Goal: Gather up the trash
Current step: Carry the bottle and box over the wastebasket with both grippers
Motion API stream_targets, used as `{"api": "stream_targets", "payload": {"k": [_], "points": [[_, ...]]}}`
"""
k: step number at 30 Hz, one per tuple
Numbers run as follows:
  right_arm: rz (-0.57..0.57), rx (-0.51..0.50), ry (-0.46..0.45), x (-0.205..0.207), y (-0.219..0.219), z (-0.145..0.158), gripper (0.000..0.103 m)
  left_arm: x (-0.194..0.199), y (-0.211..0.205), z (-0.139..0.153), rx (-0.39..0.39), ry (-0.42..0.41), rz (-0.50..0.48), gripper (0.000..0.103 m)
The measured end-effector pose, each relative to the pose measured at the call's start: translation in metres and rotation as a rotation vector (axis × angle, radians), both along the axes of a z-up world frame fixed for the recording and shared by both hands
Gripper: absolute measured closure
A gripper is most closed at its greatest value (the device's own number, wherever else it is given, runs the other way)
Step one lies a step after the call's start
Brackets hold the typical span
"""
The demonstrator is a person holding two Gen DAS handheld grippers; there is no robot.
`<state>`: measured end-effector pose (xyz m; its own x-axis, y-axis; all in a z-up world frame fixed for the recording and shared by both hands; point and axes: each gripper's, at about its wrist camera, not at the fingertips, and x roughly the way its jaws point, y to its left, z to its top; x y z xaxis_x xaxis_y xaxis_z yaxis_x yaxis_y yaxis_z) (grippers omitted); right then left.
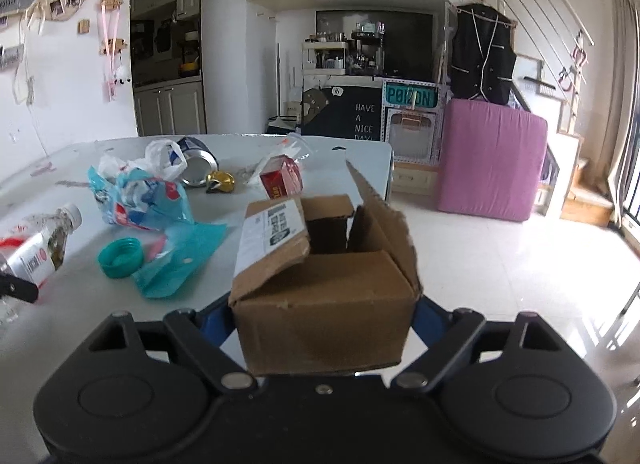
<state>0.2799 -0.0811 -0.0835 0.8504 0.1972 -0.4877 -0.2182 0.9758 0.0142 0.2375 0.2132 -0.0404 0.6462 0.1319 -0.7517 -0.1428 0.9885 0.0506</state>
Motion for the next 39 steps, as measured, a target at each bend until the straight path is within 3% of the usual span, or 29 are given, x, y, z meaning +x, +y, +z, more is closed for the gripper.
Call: {"api": "stream_targets", "payload": {"k": [9, 16, 29, 35, 39], "points": [[0.004, 0.091, -0.029, -0.045, -0.032, 0.038, 0.015, -0.047, -0.038, 0.036, -0.030, -0.225, 0.006, 0.043], [-0.048, 0.127, -0.046, -0.080, -0.073, 0.059, 0.015, -0.045, -0.103, 0.050, -0.091, -0.295, -0.118, 0.043], [-0.242, 0.130, 0.022, -0.110, -0.204, 0.038, 0.015, -0.001, -0.279, 0.020, -0.222, -0.207, -0.400, 0.043], [-0.345, 0.148, 0.087, -0.106, -0.264, 0.007, 0.015, 0.032, -0.353, -0.024, -0.256, -0.095, -0.501, 0.043], [-0.393, 0.163, 0.158, -0.096, -0.292, -0.022, 0.015, 0.057, -0.383, -0.066, -0.272, 0.014, -0.509, 0.043]]}}
